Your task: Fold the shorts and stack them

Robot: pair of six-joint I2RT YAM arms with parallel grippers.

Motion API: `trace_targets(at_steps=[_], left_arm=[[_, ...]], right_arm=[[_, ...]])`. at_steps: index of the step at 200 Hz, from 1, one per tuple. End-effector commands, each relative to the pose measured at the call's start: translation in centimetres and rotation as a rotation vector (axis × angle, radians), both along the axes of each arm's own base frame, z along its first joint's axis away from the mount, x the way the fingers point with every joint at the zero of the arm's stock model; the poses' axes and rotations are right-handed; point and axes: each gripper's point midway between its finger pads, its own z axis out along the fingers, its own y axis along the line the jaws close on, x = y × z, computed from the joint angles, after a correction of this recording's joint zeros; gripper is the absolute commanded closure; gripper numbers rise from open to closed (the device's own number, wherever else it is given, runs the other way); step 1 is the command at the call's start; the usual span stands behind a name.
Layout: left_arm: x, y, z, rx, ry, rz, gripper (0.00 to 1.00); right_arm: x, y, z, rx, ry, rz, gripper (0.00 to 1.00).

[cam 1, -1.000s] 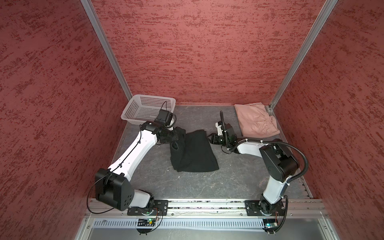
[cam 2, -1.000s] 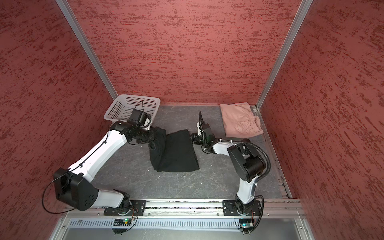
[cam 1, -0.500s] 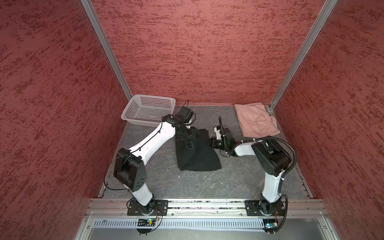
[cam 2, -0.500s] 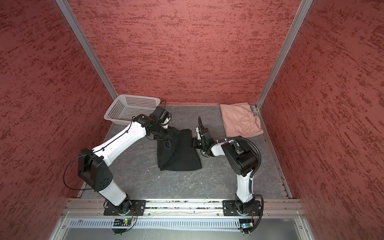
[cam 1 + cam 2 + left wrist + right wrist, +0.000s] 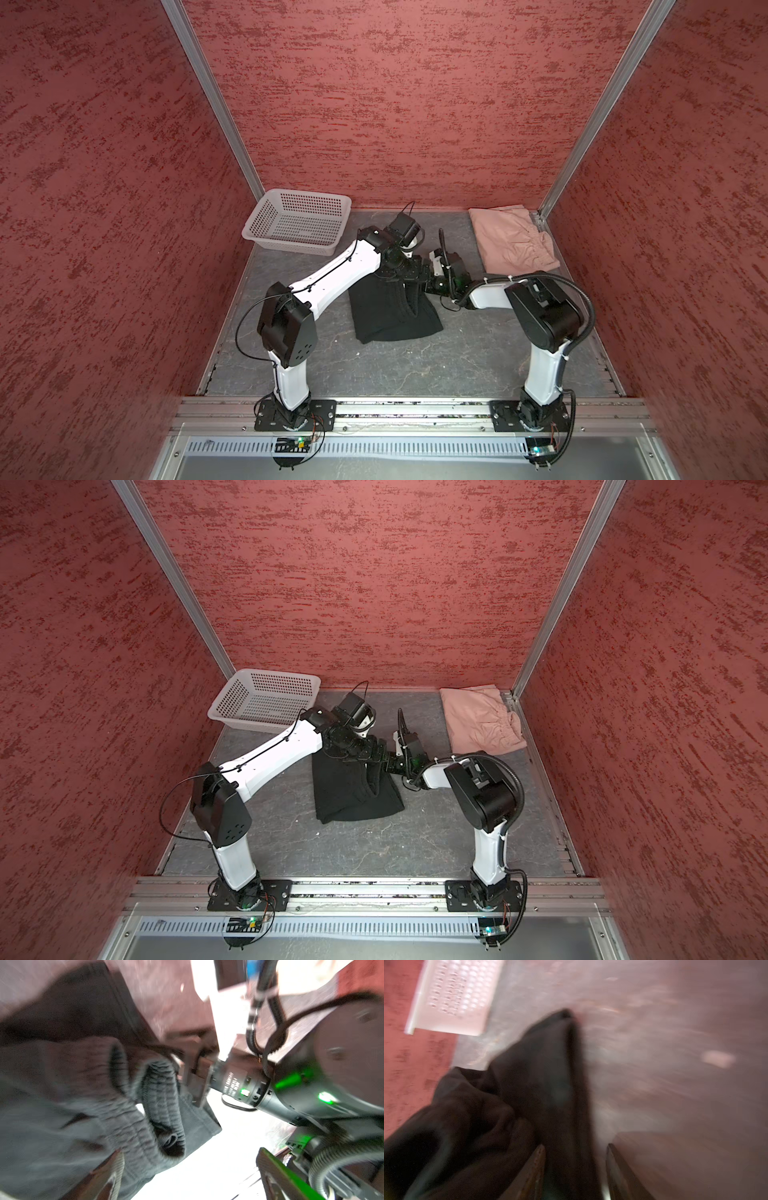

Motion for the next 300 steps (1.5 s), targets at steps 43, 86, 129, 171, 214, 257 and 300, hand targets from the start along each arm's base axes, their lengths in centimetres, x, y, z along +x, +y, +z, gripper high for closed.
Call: trace_targets(at_steps=[43,86,129,171,214,257,300], left_arm=[[0.9,12.0,2.5,-0.042,-0.111,0.252,0.01],[-0.7,16.6,-1.3,-0.045,-0.073,0.366,0.01],[-1.3,18.3,-4.5,-0.066,-0.047,0.428,0.01],[-1.5,17.8,-6.5,-0.122,-0.064,0.422,0.01],[-1.8,17.6,-8.8,-0.113,-0.029,0.411,0.01],[-2.0,17.5,-9.3,-0.119,-0.030,0.402,0.01],[-2.2,17.5,-9.6,-0.115,-0.019,0.401,0.01]], right_arm=[[-5.2,-1.3,9.3,0.099,-0.084,0.149,0.26],[-8.4,1.3,6.7,0.108,0.049,0.221,0.17],[-9.5,5.0,5.6,0.103,0.046,0.345,0.04],[-9.5,6.8,5.0,0.090,0.043,0.389,0.01],[-8.6,6.1,5.1,-0.058,0.009,0.373,0.01],[-9.4,7.1,7.1,0.023,0.006,0.415,0.01],[-10.4,6.0,8.4,0.034,0.028,0.371,0.01]])
